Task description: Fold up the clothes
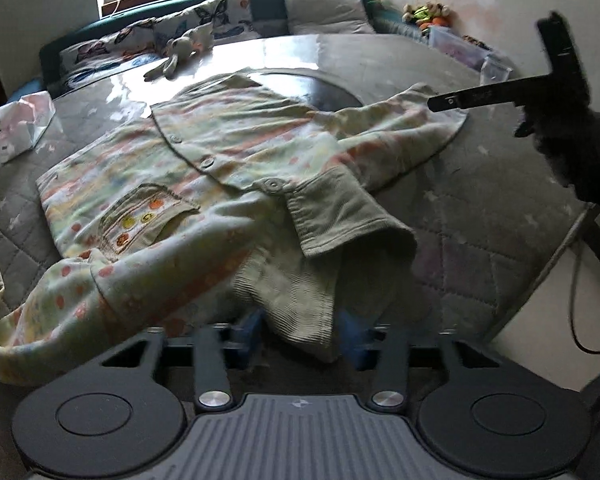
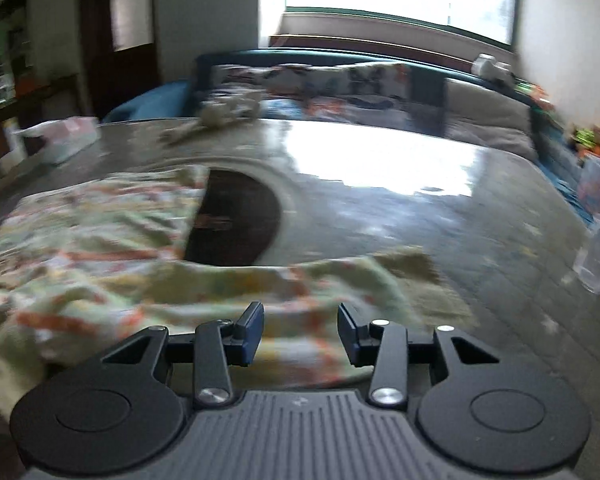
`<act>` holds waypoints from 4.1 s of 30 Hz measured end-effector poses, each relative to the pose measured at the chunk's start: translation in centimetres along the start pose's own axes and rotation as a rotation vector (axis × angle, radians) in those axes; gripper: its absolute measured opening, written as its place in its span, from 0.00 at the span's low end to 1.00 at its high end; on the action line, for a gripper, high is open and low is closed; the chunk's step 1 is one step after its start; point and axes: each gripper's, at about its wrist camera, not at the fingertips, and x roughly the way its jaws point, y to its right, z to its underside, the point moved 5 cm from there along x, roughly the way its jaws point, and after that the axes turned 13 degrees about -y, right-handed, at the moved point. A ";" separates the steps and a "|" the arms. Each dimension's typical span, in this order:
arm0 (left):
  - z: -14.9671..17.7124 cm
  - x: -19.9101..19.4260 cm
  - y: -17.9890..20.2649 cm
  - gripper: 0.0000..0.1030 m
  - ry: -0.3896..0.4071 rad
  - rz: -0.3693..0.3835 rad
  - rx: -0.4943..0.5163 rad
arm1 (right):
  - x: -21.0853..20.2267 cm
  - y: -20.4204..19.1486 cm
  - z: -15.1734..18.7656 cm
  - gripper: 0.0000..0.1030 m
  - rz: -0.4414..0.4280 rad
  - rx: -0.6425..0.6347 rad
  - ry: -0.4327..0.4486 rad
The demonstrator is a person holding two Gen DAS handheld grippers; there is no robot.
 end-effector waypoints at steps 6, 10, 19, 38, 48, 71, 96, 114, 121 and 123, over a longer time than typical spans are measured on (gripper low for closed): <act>-0.2 -2.0 -1.2 0.10 0.030 0.107 -0.022 | -0.8 -5.5 -0.3 0.49 -0.095 -0.176 0.016; -0.2 -4.7 -2.2 0.09 0.075 0.193 -0.018 | -0.6 -8.3 -0.7 0.49 -0.125 -0.285 0.016; 0.0 -4.6 -2.9 0.12 0.008 0.264 0.030 | 1.4 -11.4 0.5 0.49 -0.170 -0.434 -0.082; -7.3 -0.2 -19.3 0.43 0.098 -0.210 -0.355 | 5.5 -9.8 -6.6 0.44 -0.192 -0.269 -0.113; -9.9 3.7 -25.4 0.41 0.045 -0.194 -0.435 | 11.8 -8.6 -13.8 0.42 -0.212 -0.097 -0.113; -17.1 5.1 -24.2 0.02 0.135 -0.129 -0.323 | 13.7 -5.6 -17.0 0.02 -0.102 0.008 -0.021; -22.3 7.8 -16.5 0.08 0.177 0.007 -0.228 | 11.2 -1.8 -13.1 0.21 -0.080 -0.018 -0.061; -13.6 6.3 -11.4 0.26 0.195 0.054 -0.191 | 6.4 -6.5 -5.2 0.27 -0.091 -0.218 -0.086; -11.5 5.3 -8.7 0.28 0.209 0.020 -0.109 | 4.8 -9.0 -2.5 0.32 -0.167 -0.267 -0.095; -11.1 5.1 -8.3 0.28 0.204 0.007 -0.097 | 4.1 -9.0 -1.3 0.34 -0.163 -0.269 -0.084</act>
